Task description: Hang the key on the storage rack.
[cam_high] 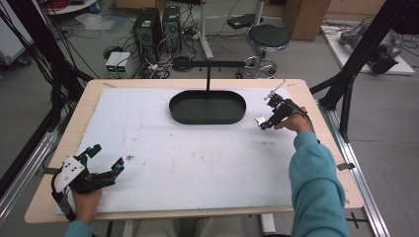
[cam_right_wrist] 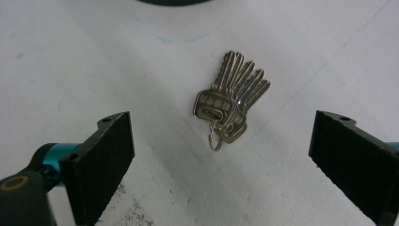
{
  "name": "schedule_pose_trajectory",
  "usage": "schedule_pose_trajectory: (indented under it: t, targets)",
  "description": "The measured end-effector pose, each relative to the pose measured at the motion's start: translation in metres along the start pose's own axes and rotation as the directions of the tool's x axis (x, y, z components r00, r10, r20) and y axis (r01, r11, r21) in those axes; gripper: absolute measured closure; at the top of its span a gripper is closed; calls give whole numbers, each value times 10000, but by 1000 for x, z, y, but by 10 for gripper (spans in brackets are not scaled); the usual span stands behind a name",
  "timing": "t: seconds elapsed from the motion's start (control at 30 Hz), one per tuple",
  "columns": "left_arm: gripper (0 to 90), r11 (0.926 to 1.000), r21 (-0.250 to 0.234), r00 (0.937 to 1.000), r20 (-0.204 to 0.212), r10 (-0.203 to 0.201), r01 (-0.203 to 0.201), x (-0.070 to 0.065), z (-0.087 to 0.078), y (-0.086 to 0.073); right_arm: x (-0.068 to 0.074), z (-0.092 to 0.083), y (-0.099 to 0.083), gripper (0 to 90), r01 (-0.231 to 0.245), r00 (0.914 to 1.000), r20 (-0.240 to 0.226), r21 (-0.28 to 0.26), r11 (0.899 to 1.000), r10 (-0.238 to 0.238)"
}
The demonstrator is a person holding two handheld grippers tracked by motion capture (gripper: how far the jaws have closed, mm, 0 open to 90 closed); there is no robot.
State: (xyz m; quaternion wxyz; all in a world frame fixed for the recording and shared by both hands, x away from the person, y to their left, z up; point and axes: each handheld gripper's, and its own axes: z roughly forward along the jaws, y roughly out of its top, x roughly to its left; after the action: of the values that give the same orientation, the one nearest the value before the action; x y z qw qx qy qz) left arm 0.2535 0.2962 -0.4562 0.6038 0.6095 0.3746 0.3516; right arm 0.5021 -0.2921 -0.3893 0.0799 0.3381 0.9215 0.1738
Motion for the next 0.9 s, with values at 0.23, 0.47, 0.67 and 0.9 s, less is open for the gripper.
schedule_pose_trajectory:
  t: [0.23,0.47,0.67,0.9]
  targets:
    - [67,10000,-11,10000,8,9,-9,0,0,0,-1,4,0,166,-60,10000,-26,310,9995,60]
    - [67,10000,-7,10000,-8,22,-22,0,0,0,-2,9,1,227,-137,9999,102,576,9982,131]
    - [67,10000,-16,10000,-9,7,-7,0,0,0,-1,10,3,331,-125,9998,192,798,9967,110]
    - [67,10000,1,10000,4,18,-18,0,-1,0,-1,10,4,517,-86,9993,371,1005,9949,49]
